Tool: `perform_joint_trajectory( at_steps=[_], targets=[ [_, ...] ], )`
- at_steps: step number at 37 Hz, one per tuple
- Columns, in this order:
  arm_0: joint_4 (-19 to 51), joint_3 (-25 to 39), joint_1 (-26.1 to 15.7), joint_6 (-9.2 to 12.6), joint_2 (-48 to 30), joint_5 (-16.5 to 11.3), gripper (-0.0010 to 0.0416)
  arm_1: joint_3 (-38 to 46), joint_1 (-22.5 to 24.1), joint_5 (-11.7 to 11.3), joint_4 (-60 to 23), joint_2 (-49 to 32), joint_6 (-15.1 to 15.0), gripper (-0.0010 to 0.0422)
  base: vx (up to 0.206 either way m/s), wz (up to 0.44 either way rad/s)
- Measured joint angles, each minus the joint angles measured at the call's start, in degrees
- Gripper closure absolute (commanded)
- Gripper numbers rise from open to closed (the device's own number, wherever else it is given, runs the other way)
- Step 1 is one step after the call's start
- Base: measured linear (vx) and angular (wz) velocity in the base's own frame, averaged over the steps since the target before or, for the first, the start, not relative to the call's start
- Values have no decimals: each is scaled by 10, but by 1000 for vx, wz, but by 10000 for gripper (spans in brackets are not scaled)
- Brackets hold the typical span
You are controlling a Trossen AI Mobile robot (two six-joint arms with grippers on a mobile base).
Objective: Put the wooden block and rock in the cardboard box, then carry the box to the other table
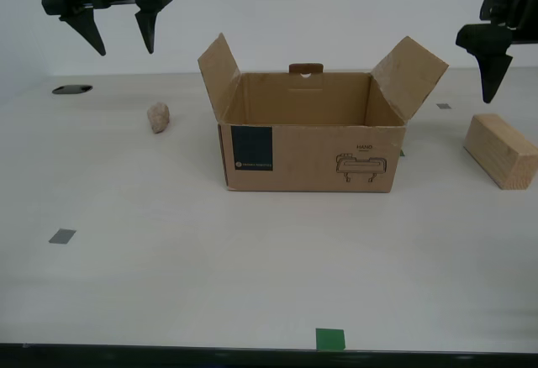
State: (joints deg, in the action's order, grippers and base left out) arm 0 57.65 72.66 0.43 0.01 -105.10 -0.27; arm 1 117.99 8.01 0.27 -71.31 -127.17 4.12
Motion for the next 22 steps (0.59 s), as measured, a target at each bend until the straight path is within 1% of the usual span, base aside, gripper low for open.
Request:
perform_joint_trajectory(
  at_steps=[2, 8, 12, 22],
  targets=[
    [-17, -18, 0, 0, 0, 0, 12, 0, 0, 0, -1, 0, 0, 12, 0, 0],
    [-108, -78, 0, 0, 0, 0, 12, 0, 0, 0, -1, 0, 0, 12, 0, 0],
    [-139, -105, 0, 0, 0, 1, 12, 0, 0, 0, -1, 0, 0, 12, 0, 0],
    [-213, -148, 0, 0, 0, 1, 12, 0, 1, 0, 0, 0, 0, 12, 0, 0]
  ],
)
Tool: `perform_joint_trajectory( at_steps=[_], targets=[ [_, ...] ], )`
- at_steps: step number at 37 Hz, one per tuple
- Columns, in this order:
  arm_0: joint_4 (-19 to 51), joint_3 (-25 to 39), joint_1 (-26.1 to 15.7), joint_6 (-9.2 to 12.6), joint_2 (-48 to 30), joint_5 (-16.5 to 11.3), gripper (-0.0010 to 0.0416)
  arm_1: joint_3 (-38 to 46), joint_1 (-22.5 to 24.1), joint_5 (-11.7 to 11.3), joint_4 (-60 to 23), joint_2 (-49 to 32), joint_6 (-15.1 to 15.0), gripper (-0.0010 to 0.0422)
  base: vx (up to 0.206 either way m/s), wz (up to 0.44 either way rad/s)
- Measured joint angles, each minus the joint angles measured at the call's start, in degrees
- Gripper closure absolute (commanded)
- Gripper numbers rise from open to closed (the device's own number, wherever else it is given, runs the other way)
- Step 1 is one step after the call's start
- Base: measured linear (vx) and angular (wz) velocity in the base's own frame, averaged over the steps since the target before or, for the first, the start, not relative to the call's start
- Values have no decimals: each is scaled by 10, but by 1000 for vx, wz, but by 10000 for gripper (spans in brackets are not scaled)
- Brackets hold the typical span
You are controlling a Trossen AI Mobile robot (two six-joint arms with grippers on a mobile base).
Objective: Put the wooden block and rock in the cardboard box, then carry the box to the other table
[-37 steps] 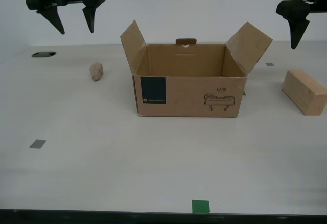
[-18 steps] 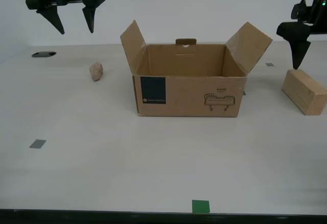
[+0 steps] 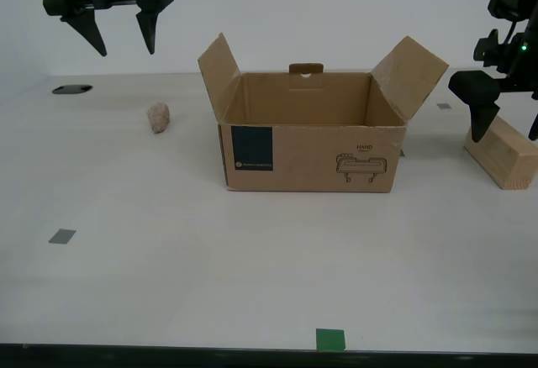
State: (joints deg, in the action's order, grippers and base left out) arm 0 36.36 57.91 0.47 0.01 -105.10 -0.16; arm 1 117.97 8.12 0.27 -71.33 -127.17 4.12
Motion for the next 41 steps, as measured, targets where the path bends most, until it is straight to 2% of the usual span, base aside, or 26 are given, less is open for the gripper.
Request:
perform_joint_trajectory(
  at_steps=[6, 17, 20, 24, 41],
  targets=[
    [-39, -9, 0, 0, -17, 2, 12, 0, 0, 0, 4, 0, 0, 12, 0, 0],
    [-31, -9, 0, 0, -73, 7, 12, 4, 0, 0, 75, 0, 0, 12, 0, 0],
    [-31, -10, 0, 0, -75, 7, 12, 3, 0, 0, 87, 0, -17, 12, 0, 0],
    [-31, -8, 0, 0, -73, 7, 12, 0, 1, 0, 99, -3, -18, 12, 0, 0],
    [-28, -8, 0, 0, -70, 7, 12, 2, 2, 0, 121, -96, -19, 12, 0, 0]
  ],
)
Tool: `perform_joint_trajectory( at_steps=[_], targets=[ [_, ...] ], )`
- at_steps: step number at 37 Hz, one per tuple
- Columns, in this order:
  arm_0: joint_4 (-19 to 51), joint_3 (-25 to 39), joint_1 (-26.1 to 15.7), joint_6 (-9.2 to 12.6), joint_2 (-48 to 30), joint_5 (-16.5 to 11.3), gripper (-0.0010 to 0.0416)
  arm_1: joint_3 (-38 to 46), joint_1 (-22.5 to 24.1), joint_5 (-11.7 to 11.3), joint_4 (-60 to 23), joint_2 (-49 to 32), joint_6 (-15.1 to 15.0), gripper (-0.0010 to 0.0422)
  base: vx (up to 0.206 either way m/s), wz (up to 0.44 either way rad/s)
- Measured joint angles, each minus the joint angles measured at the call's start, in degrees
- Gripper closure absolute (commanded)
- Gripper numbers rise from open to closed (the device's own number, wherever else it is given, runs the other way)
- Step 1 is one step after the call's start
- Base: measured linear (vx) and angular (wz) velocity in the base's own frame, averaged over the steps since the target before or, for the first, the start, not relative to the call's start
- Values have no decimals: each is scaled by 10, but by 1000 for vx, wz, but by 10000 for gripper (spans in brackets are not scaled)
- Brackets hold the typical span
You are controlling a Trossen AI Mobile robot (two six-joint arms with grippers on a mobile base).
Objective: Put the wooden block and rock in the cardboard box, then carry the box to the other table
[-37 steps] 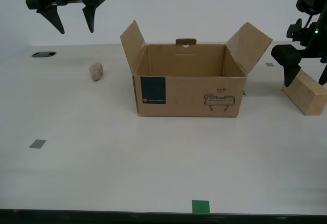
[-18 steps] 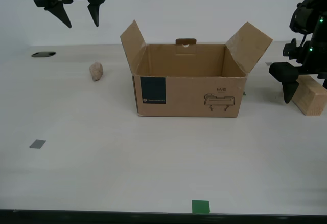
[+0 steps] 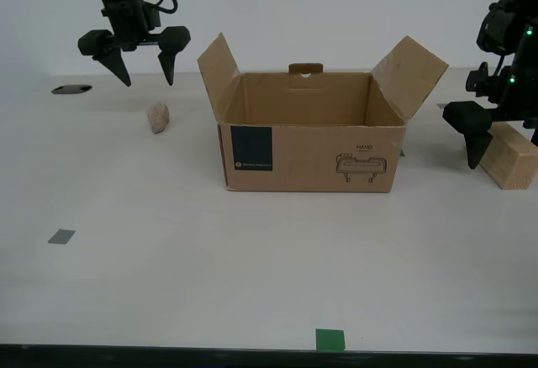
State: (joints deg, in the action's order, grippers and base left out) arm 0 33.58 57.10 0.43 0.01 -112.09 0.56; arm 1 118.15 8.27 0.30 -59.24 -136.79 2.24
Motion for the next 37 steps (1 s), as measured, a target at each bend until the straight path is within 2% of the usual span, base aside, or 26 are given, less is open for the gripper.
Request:
perform_joint_trajectory(
  at_steps=[16, 25, 37],
  targets=[
    [0, 0, 0, 1, 0, 0, 12, -2, 0, 0, 62, -9, 5, 12, 0, 0],
    [-1, 4, 0, 3, 0, 0, 12, 1, 0, 0, 97, -35, 17, 12, 0, 0],
    [-4, 4, -1, 3, 0, 0, 12, -23, 0, 0, 115, -41, 21, 12, 0, 0]
  ],
)
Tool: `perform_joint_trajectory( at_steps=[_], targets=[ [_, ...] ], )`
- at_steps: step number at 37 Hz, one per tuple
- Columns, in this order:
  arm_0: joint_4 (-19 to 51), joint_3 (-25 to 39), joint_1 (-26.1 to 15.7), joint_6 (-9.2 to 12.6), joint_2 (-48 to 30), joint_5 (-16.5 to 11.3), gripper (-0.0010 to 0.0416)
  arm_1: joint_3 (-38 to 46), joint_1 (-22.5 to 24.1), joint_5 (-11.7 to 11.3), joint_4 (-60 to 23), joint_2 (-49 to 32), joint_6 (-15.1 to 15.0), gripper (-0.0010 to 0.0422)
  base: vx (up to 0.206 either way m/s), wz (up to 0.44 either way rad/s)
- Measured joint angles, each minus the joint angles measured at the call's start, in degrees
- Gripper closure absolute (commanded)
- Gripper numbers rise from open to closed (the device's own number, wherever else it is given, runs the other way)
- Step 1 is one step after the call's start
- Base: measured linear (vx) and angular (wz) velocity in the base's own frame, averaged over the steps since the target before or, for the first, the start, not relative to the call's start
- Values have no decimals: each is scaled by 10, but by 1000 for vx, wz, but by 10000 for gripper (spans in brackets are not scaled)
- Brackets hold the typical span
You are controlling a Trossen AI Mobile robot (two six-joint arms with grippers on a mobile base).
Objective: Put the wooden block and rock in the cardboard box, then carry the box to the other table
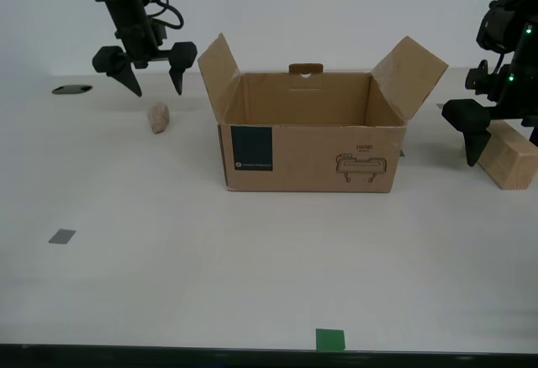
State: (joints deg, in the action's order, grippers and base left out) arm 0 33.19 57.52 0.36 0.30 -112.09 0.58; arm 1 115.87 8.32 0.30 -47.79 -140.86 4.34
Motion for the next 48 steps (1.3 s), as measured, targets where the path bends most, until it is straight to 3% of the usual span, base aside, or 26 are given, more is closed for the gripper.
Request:
perform_joint_trajectory(
  at_steps=[9, 28, 48],
  targets=[
    [0, -2, 0, 1, 0, 0, 12, -56, 5, 0, 30, -5, 9, 12, 0, 0],
    [1, -2, 0, 1, 0, 0, 12, -64, 9, 0, 24, -4, 41, 12, 0, 0],
    [0, -2, 0, 2, 0, 0, 12, -64, 10, 0, 16, -4, 41, 12, 0, 0]
  ],
)
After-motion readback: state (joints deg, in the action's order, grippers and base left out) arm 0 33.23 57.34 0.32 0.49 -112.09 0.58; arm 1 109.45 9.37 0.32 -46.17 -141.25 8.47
